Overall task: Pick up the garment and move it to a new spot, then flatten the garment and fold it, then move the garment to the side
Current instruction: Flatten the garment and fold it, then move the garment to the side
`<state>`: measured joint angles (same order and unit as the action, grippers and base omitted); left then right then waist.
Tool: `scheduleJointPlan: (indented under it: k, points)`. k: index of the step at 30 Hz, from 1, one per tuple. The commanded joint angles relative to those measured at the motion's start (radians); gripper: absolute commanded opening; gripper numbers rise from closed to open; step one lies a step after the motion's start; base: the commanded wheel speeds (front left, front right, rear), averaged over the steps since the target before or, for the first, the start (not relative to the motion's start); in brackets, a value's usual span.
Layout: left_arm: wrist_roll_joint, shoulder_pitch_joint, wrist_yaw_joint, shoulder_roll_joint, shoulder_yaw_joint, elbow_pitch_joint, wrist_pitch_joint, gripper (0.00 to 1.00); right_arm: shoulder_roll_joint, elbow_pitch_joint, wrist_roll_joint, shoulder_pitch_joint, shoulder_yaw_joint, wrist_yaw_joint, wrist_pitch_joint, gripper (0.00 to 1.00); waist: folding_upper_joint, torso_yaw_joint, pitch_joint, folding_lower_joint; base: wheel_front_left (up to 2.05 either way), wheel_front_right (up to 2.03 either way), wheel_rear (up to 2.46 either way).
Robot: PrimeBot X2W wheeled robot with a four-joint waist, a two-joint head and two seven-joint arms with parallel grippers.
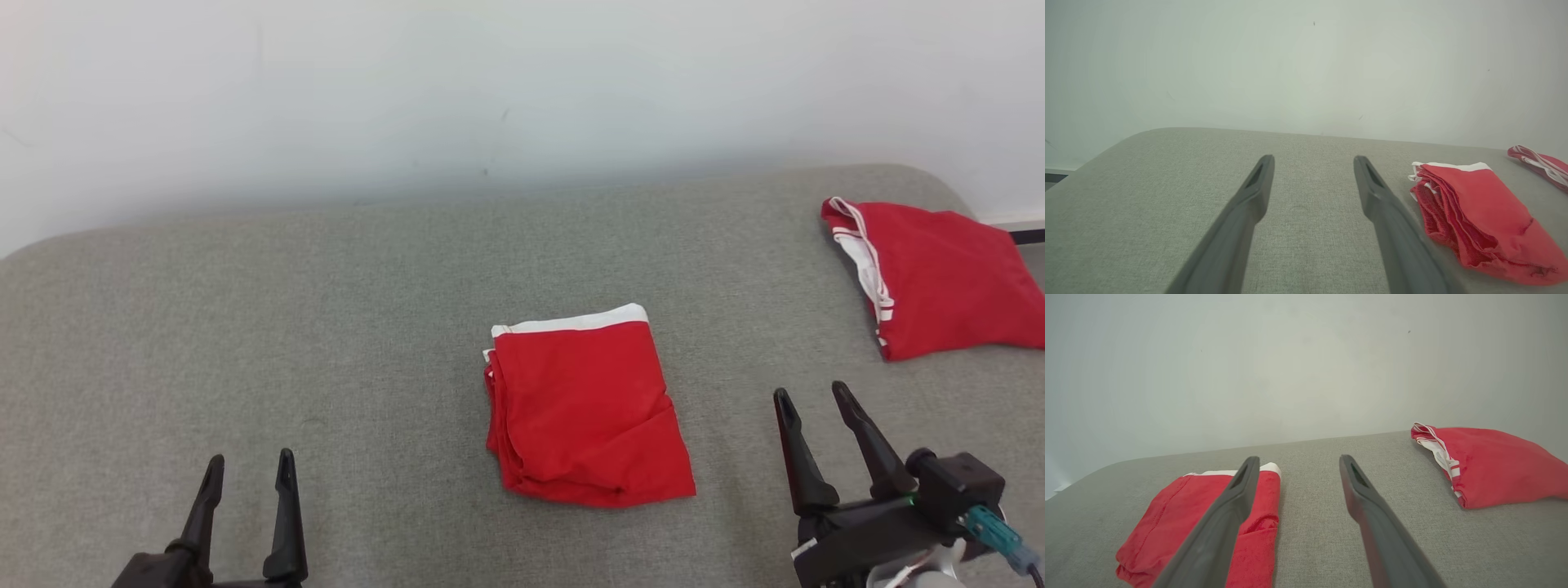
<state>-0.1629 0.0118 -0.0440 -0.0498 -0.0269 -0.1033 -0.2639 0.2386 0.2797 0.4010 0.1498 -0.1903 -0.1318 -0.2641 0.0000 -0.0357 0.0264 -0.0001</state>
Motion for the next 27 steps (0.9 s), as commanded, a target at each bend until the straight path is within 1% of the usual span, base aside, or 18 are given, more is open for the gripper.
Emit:
scheduleJointPlan:
  k: [1,8,12,27]
  points:
    - [0.010,0.015,0.000,-0.001,-0.003,0.005,0.000,1.00,-0.004,-0.008,-0.010,-0.017,0.008,0.003,0.000,1.00,0.0000,-0.015,-0.016,0.0001,0.00,0.00,0.00]
    - [0.032,0.051,-0.012,-0.002,0.008,0.022,0.000,1.00,-0.024,-0.056,-0.028,-0.084,0.055,0.003,0.000,1.00,0.0000,-0.016,-0.032,0.0001,0.00,0.00,0.00]
    - [0.032,0.070,-0.007,-0.002,0.007,0.042,0.000,1.00,-0.034,-0.077,-0.042,-0.110,0.074,0.003,0.000,1.00,0.0000,-0.010,-0.038,0.0001,0.00,0.00,0.00]
    - [0.017,0.105,-0.001,-0.001,0.004,0.061,0.000,1.00,-0.053,-0.087,-0.068,-0.149,0.075,0.003,0.000,1.00,0.0000,0.023,-0.053,0.0001,0.00,0.00,0.00]
